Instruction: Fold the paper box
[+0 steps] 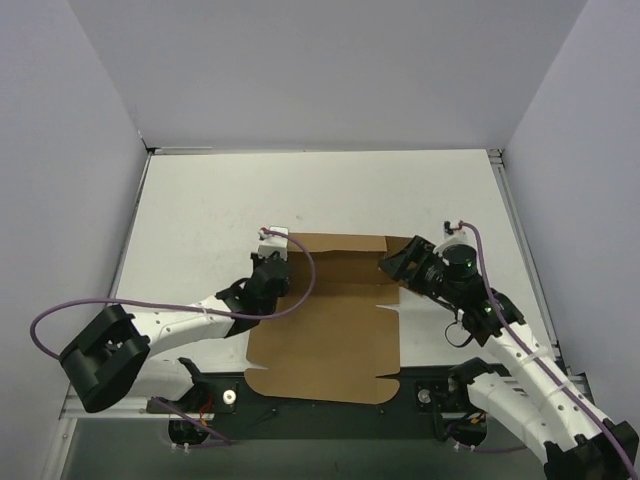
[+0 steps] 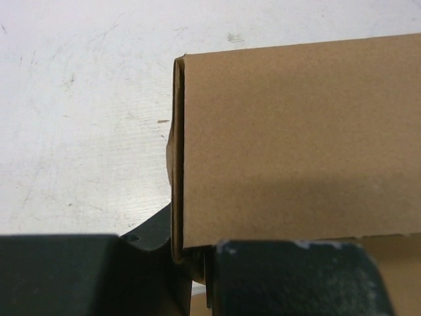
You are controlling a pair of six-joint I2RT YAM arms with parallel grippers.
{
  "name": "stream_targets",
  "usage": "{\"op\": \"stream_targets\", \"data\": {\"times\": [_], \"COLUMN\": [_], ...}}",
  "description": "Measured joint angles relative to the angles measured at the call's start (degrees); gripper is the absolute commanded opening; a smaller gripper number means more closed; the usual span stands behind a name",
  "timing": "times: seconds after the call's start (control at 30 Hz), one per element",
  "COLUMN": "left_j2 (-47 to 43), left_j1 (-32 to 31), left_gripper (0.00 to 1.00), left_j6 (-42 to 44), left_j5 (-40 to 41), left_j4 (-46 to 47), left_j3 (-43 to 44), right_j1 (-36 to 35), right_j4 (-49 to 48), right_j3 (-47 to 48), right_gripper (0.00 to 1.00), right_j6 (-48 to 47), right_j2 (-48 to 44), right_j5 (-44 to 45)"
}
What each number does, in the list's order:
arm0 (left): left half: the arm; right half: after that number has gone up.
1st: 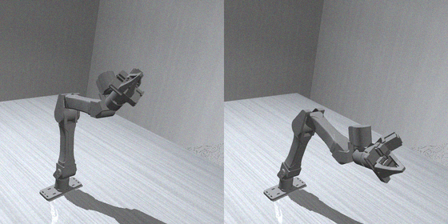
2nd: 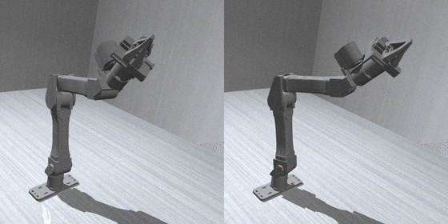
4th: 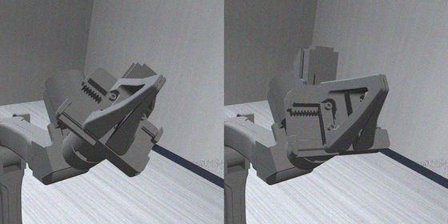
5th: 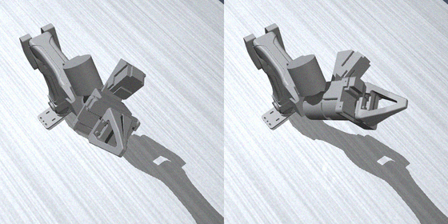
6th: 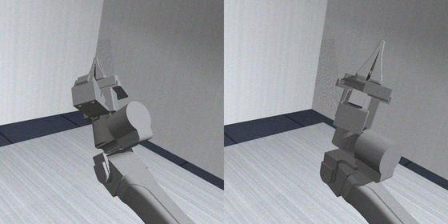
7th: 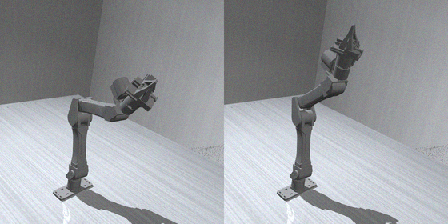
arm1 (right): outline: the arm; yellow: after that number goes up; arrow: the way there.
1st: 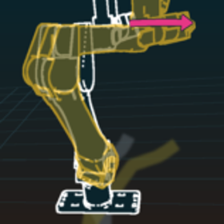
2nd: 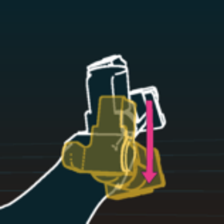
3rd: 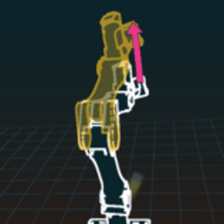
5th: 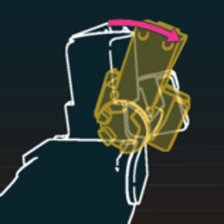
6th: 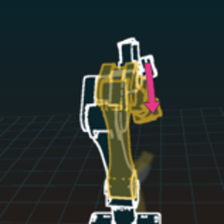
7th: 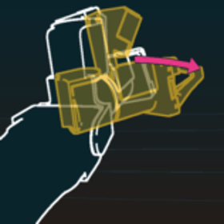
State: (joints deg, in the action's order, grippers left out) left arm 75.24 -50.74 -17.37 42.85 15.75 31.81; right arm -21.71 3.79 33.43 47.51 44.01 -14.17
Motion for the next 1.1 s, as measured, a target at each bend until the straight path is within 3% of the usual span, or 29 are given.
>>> {"op": "stream_targets", "data": {"times": [0.23,0.33,0.63,1.1], "left_j2": [-2.12,-2.47,-3.78,-4.33], "left_j1": [2.91,2.99,3.37,4.11], "left_gripper": [0.00,0.00,0.00,0.00], "left_j6": [-0.04,-0.04,0.00,0.22], "left_j5": [-2.32,-2.64,-3.34,-2.62], "left_j4": [-3.45,-3.93,-5.09,-6.01], "left_j3": [0.07,0.07,-0.33,-0.46], "right_j1": [-10.73,-13.22,-5.07,-6.88], "right_j4": [5.25,5.70,-0.52,-8.96], "right_j3": [-0.22,-0.22,-2.71,-1.68], "right_gripper": [0.63,0.68,0.63,0.55], "right_j6": [-4.22,-4.57,-5.79,-7.02], "right_j2": [-0.11,4.83,19.56,27.63], "right_j5": [11.41,15.23,12.61,17.75]}}
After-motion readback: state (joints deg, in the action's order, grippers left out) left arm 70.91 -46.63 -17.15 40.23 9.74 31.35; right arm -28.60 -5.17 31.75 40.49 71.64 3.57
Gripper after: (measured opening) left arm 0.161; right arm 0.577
